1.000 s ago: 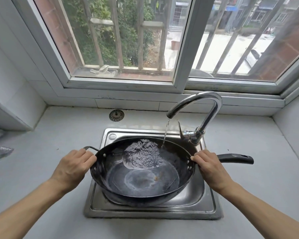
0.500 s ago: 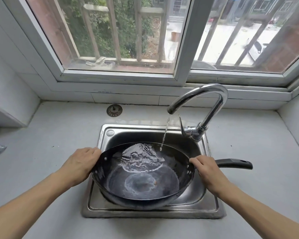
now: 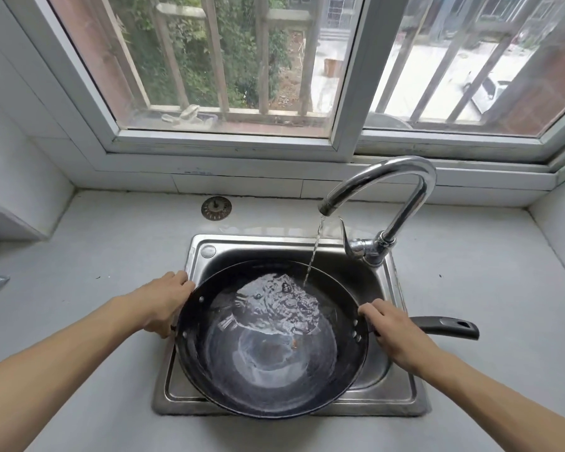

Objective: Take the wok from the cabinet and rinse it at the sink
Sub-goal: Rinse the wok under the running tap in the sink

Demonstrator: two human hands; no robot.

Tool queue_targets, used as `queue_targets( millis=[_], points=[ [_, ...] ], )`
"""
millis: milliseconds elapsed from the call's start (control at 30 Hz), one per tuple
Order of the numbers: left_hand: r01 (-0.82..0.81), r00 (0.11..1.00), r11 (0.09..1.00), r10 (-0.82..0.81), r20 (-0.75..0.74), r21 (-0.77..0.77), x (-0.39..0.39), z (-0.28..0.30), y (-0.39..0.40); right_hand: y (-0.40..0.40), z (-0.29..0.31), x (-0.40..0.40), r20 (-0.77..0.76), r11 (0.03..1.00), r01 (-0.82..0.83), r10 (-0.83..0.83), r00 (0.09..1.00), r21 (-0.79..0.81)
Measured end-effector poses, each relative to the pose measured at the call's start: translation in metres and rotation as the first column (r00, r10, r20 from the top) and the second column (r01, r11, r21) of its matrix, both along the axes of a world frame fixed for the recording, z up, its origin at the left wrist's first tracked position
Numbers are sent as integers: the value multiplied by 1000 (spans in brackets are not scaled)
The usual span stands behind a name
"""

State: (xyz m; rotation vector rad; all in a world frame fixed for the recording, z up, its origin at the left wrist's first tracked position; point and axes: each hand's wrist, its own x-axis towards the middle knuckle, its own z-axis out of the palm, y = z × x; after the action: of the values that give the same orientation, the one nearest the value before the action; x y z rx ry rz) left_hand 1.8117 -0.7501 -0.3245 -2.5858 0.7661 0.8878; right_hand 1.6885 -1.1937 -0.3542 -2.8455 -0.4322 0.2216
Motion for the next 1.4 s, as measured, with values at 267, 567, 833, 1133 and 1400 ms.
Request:
queue_targets(
  millis=[267,567,833,1133,1400],
  points=[
    [-64,994,998,66,-84,22,15,8,-12,-8,17,15,-270,999,19,-8,963,38],
    [-95,992,995,93,-82,-24,2,14,-3,-4,24,12,-140,1000,-17,19,990,16],
    [-128,987,981,141,78,-144,-14,23,10,0,39,20,29,998,-42,41,999,47],
    [-104,923,959,192,333,-264,4,35,25,5,56,52,244,996,-46,28,969,72],
    [-105,857,951,235,460,-290,17,45,21,4,58,75,365,996,-66,39,930,62]
  ],
)
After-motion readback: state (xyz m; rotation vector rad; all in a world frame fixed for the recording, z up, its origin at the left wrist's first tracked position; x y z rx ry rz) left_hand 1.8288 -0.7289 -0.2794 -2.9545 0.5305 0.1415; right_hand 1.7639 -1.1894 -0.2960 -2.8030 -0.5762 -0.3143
